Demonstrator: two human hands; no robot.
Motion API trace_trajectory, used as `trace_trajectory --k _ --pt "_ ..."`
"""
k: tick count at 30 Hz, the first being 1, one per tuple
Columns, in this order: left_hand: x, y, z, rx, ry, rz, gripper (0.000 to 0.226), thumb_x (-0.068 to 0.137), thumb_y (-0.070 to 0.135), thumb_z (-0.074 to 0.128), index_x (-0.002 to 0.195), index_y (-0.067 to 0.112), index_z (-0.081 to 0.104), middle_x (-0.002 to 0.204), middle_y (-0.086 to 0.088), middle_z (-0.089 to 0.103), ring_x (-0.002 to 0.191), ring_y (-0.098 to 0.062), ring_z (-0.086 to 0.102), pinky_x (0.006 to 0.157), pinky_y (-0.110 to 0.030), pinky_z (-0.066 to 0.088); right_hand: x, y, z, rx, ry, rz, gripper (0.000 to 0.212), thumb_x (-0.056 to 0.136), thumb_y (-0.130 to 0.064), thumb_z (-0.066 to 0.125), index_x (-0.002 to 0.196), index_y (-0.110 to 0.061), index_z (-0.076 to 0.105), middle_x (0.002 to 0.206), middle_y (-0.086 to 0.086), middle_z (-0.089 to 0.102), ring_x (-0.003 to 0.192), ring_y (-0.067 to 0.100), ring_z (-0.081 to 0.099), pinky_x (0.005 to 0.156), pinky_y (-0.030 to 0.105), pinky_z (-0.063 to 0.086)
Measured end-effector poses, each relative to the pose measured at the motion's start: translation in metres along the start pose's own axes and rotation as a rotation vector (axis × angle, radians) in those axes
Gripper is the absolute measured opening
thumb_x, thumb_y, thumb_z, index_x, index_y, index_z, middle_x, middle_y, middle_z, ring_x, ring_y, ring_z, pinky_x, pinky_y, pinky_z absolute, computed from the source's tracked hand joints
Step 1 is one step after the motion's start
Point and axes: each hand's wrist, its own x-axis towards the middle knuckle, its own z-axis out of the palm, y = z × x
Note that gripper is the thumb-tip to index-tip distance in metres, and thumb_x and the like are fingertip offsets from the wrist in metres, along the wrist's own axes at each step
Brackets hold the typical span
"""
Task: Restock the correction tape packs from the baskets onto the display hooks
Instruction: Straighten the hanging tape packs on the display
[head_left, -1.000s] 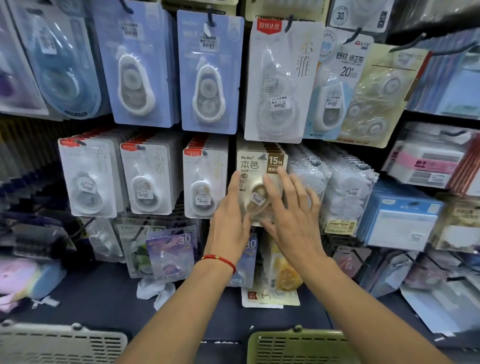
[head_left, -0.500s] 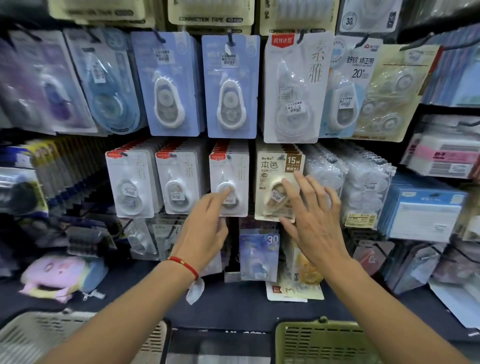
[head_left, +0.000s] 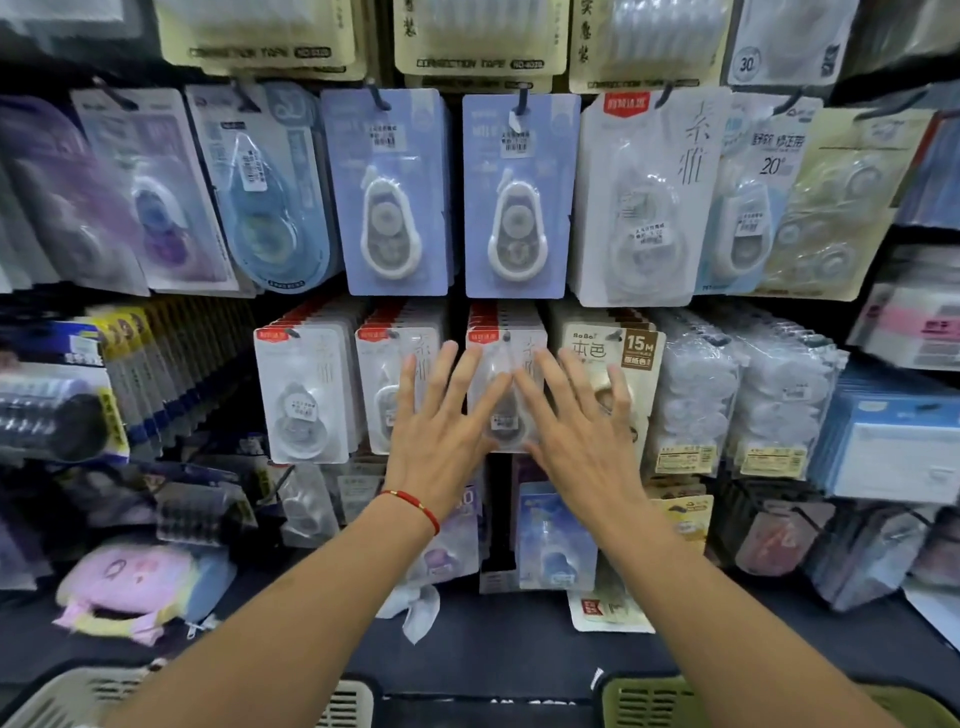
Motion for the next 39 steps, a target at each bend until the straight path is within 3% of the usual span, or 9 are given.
trace_trajectory --k 6,8,14,20,23,25,29,35,39 --pt "-0.003 -0.008 0.016 -0.004 0.135 0.041 0.082 0.084 0.052 0.073 0.156 0.021 0.049 0.162 -0.018 0.042 0.151 -0.040 0.039 0.116 -0.070 0.034 -0.006 0.000 0.013 -0.009 0.066 -0.030 0.096 0.090 -0.036 0.073 0.167 -0.020 0.017 0.175 0.012 0.015 0.160 0.032 0.022 0.124 0.063 0.017" --pt "-0.001 -0.009 0.017 -0.005 0.126 0.054 0.083 0.085 0.056 0.068 0.157 0.022 0.046 0.163 -0.019 0.041 0.152 -0.040 0.037 0.116 -0.071 0.033 -0.003 0.001 0.012 -0.009 0.056 -0.041 0.100 0.087 -0.027 0.075 0.167 -0.020 0.016 0.175 0.012 0.013 0.161 0.031 0.020 0.125 0.062 0.017" --pt "-0.007 -0.013 0.007 -0.042 0.119 0.060 0.086 0.084 0.056 0.072 0.158 0.022 0.045 0.164 -0.018 0.039 0.153 -0.039 0.036 0.117 -0.069 0.033 -0.007 0.001 -0.006 0.004 0.024 -0.053 0.096 0.083 -0.022 0.078 0.164 -0.020 0.027 0.174 0.013 0.019 0.160 0.033 0.024 0.124 0.062 0.020" --pt "-0.046 -0.044 -0.001 -0.132 0.128 -0.048 0.084 0.080 0.044 0.085 0.151 0.015 0.051 0.157 -0.018 0.048 0.149 -0.040 0.042 0.117 -0.067 0.035 -0.019 -0.027 -0.034 0.196 0.072 -0.035 0.073 0.084 -0.033 0.080 0.150 -0.018 0.053 0.155 0.007 0.050 0.141 0.031 0.051 0.115 0.053 0.037" --pt "-0.058 -0.070 -0.003 -0.035 0.108 -0.063 0.079 0.079 0.041 0.088 0.145 0.010 0.058 0.157 -0.019 0.049 0.148 -0.042 0.042 0.116 -0.070 0.034 -0.011 -0.056 -0.042 0.271 0.111 -0.076 0.061 0.084 -0.034 0.083 0.139 -0.019 0.062 0.145 0.004 0.060 0.132 0.026 0.058 0.106 0.046 0.042" --pt "-0.059 -0.085 -0.003 0.047 0.073 -0.036 0.082 0.079 0.044 0.087 0.149 0.015 0.056 0.161 -0.017 0.045 0.151 -0.042 0.039 0.116 -0.075 0.029 0.001 -0.073 -0.045 0.252 0.067 -0.101 0.071 0.084 -0.039 0.083 0.147 -0.021 0.058 0.154 0.005 0.055 0.140 0.027 0.054 0.111 0.049 0.043" --pt "-0.052 -0.105 0.008 0.121 0.034 0.037 0.090 0.082 0.048 0.083 0.159 0.023 0.044 0.166 -0.015 0.036 0.155 -0.041 0.031 0.115 -0.081 0.019 0.028 -0.098 -0.038 0.162 -0.092 -0.091 0.093 0.093 -0.048 0.071 0.167 -0.022 0.021 0.175 0.005 0.019 0.161 0.029 0.021 0.124 0.061 0.024" --pt "-0.045 -0.120 0.029 0.141 0.070 0.084 0.099 0.080 0.031 0.088 0.158 0.024 0.029 0.168 -0.014 0.019 0.157 -0.038 0.025 0.117 -0.080 0.014 0.047 -0.117 -0.028 0.036 -0.022 -0.011 0.078 0.091 -0.045 0.074 0.157 -0.018 0.045 0.164 0.006 0.042 0.156 0.025 0.035 0.120 0.060 0.034" --pt "-0.048 -0.123 0.029 0.119 0.168 0.127 0.093 0.081 0.032 0.087 0.158 0.022 0.038 0.167 -0.017 0.033 0.155 -0.039 0.032 0.113 -0.081 0.026 0.037 -0.123 -0.032 0.165 0.062 0.027 0.083 0.085 -0.034 0.081 0.157 -0.011 0.044 0.165 0.012 0.039 0.157 0.028 0.032 0.124 0.056 0.031"
